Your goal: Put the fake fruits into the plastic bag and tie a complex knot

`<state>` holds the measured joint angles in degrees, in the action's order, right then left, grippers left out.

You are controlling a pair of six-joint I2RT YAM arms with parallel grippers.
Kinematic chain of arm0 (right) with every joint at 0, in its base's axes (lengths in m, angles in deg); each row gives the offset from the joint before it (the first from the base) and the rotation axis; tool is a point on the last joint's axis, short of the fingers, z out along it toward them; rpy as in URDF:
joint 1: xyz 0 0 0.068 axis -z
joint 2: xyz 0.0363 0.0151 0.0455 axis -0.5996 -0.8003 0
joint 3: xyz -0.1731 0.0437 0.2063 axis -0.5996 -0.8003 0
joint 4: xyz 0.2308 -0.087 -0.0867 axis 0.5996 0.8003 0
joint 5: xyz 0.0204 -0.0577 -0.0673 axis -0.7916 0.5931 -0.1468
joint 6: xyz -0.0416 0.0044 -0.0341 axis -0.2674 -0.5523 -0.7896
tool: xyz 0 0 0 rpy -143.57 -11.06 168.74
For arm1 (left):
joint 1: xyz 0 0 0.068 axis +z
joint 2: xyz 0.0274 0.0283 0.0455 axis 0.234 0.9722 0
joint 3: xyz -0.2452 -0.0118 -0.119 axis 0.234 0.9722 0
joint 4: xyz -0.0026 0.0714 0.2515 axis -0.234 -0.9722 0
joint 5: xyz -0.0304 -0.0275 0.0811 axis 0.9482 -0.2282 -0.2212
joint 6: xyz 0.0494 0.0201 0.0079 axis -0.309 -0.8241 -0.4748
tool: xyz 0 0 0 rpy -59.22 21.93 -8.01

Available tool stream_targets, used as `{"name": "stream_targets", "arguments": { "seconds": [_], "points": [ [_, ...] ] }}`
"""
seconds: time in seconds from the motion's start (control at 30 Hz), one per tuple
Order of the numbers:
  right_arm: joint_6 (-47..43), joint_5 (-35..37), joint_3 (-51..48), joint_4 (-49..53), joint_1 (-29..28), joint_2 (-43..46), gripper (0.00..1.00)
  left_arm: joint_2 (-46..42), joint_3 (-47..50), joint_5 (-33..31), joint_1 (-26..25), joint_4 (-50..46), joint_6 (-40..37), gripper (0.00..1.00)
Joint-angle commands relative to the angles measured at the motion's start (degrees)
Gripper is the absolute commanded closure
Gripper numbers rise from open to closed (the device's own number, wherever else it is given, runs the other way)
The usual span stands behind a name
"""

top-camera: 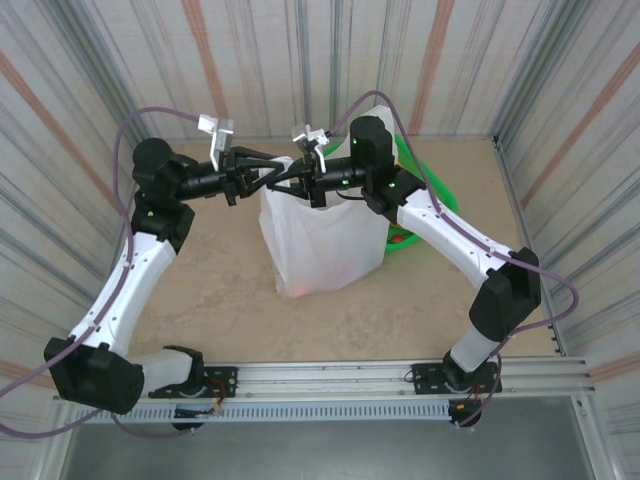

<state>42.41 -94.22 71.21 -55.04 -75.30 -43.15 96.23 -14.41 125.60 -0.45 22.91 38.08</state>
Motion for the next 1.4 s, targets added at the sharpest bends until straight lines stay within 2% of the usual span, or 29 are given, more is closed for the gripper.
{"name": "stream_targets", "arguments": {
  "seconds": [0.0, 0.03, 0.1, 0.3, 0.4, 0.53, 0.73, 0.8, 0.87, 1.07, 1.17, 1.23, 1.37],
  "points": [
    [0.95, 0.59, 1.12, -1.55, -0.52, 0.53, 1.00, -1.58, -0.89, -1.53, 1.04, -0.05, 0.12, 0.49],
    [0.91, 1.07, 1.03, -1.25, -0.55, 0.80, 1.00, -2.41, -0.08, -2.37, 1.79, -0.25, -0.01, 0.43],
    [0.51, 2.25, 1.02, -0.14, -0.54, 1.27, 1.00, -5.42, 3.35, -5.78, 3.89, -0.05, 0.07, 0.24],
    [-0.46, 3.92, 0.88, 1.91, -0.35, 2.25, 1.00, -13.84, 13.47, -10.92, 9.75, 2.57, 1.47, 0.02],
    [-0.33, 4.28, 0.96, 1.82, -0.46, 2.57, 1.00, -16.05, 18.35, -12.45, 9.22, 5.25, 0.07, 0.01],
    [0.45, 4.60, 1.07, 1.58, -0.41, 2.61, 1.00, -14.30, 23.06, -14.08, 5.91, 10.90, -1.32, 0.01],
    [1.26, 5.66, 0.91, 1.29, -0.64, 3.05, 1.00, -9.28, 22.79, -15.86, -1.13, 12.13, -6.20, 0.02],
    [1.17, 6.69, 0.92, 1.38, -0.68, 3.14, 1.00, -8.12, 23.21, -15.99, -1.99, 14.60, -5.27, 0.08],
    [1.30, 7.88, 1.03, 1.46, -0.65, 3.11, 1.00, -7.31, 23.85, -16.42, -2.90, 16.12, -4.96, 0.20],
    [3.23, 8.78, 1.95, 1.29, -0.35, 2.97, 0.97, -5.89, 25.17, -18.79, -5.52, 17.14, -6.08, 0.63],
    [4.92, 6.98, 2.42, 1.41, 0.50, 3.03, 0.84, -5.21, 25.31, -19.05, -5.66, 17.84, -5.91, 0.78],
    [5.95, 4.57, 2.46, 1.49, 1.93, 3.27, 0.71, -4.90, 25.36, -18.71, -5.63, 18.26, -5.82, 0.88],
    [6.88, -0.75, 2.85, 1.47, 4.32, 2.94, 0.48, -4.22, 24.79, -16.57, -5.71, 19.80, -5.22, 0.97]
  ]
}}
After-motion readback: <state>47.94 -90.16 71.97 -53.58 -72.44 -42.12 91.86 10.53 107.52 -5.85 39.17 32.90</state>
